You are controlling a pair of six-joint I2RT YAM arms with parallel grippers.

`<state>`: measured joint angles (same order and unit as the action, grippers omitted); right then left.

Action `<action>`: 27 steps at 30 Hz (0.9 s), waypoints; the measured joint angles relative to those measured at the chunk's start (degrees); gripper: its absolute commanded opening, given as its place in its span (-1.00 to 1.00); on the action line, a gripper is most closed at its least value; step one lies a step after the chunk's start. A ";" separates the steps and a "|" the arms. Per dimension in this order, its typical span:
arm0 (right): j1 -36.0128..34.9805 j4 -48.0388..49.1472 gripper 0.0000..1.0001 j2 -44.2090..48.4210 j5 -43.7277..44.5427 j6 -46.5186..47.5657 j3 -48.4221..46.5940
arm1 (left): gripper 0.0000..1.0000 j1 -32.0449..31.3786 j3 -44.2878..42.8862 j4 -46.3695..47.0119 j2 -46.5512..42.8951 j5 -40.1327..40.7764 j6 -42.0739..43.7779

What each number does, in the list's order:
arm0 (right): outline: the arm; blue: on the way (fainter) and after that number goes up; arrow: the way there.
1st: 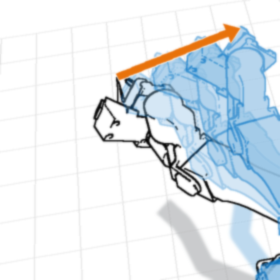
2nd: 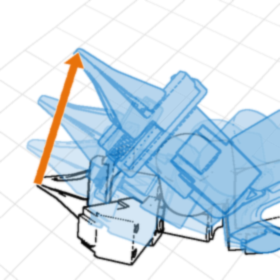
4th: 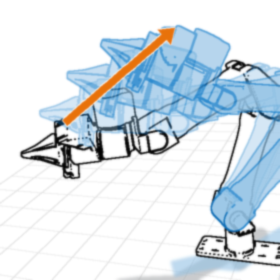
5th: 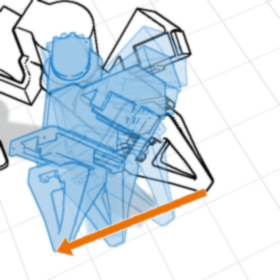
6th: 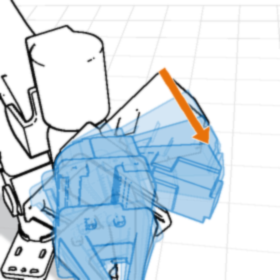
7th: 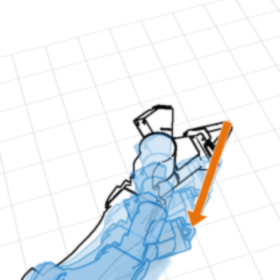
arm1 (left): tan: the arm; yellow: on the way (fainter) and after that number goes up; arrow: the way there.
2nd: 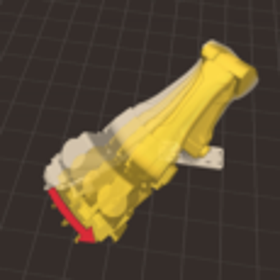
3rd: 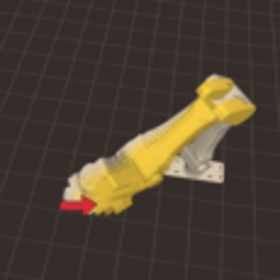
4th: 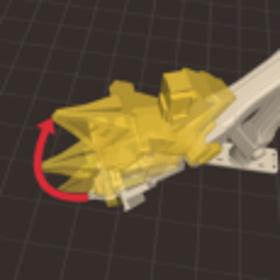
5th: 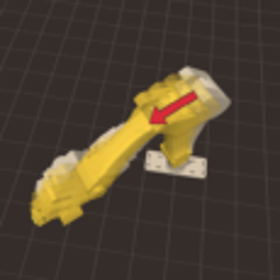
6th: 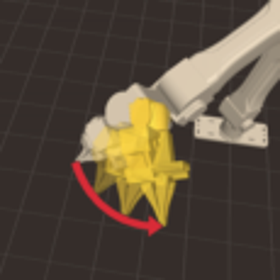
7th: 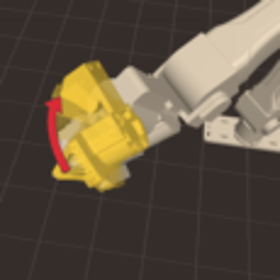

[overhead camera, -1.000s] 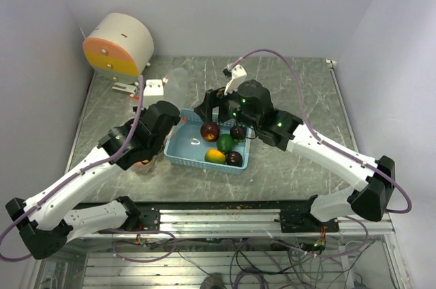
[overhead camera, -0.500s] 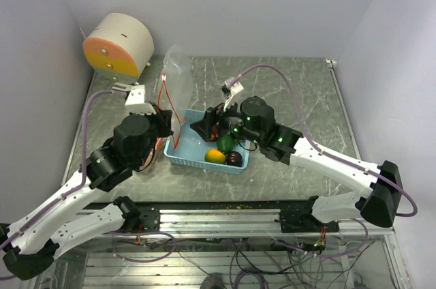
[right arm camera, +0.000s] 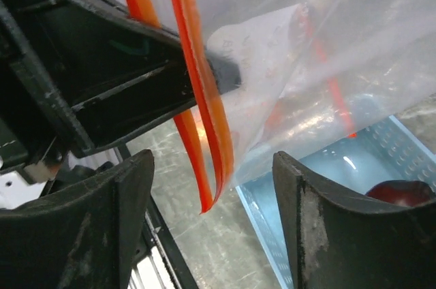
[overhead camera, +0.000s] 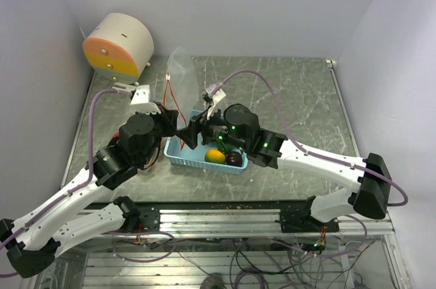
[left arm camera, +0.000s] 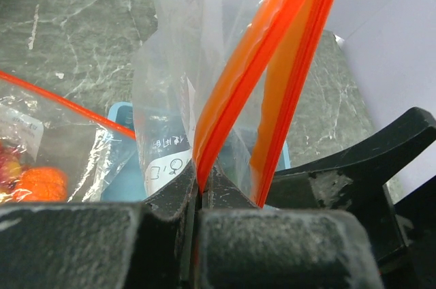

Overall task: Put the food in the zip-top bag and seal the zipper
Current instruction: Open the zipper of the food storage bag.

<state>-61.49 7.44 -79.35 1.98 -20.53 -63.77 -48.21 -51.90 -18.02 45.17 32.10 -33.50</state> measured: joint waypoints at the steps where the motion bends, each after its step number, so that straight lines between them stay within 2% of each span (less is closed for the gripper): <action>1: -0.35 0.00 0.26 -0.42 0.72 0.09 -0.33 | -0.86 0.00 0.00 0.15 -0.02 -0.31 -0.02; 5: -0.83 0.02 -0.31 -1.60 5.38 0.35 -1.20 | -0.86 0.00 0.00 0.22 -0.24 -1.27 -0.13; 6: -0.83 0.02 -0.39 -1.79 6.69 0.37 -1.31 | -0.86 0.00 0.00 0.22 -0.28 -1.51 -0.17; 10: -0.83 0.02 -0.48 -2.12 12.68 0.07 -1.49 | -0.86 0.00 -0.02 -1.18 -0.35 -1.92 -0.20; 13: -0.83 0.04 -0.47 -2.16 15.19 0.09 -1.51 | -0.86 0.00 -0.02 -2.89 -1.11 -1.95 -0.22; 20: -0.96 1.22 -0.23 -6.49 16.28 0.28 -5.07 | -0.86 0.00 -0.31 -4.94 -3.17 -2.97 -0.39; 24: -2.01 1.99 -0.29 -9.57 15.78 0.50 -7.19 | -0.86 0.00 -1.40 -5.90 -2.62 -4.24 -0.26; 27: -3.19 1.09 -0.35 -10.95 19.34 0.98 -8.87 | -0.86 0.00 -4.28 -9.53 -1.51 -4.85 0.50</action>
<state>-64.69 8.54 -90.30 21.32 -19.55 -72.64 -48.21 -56.18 -27.55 43.66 27.24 -32.99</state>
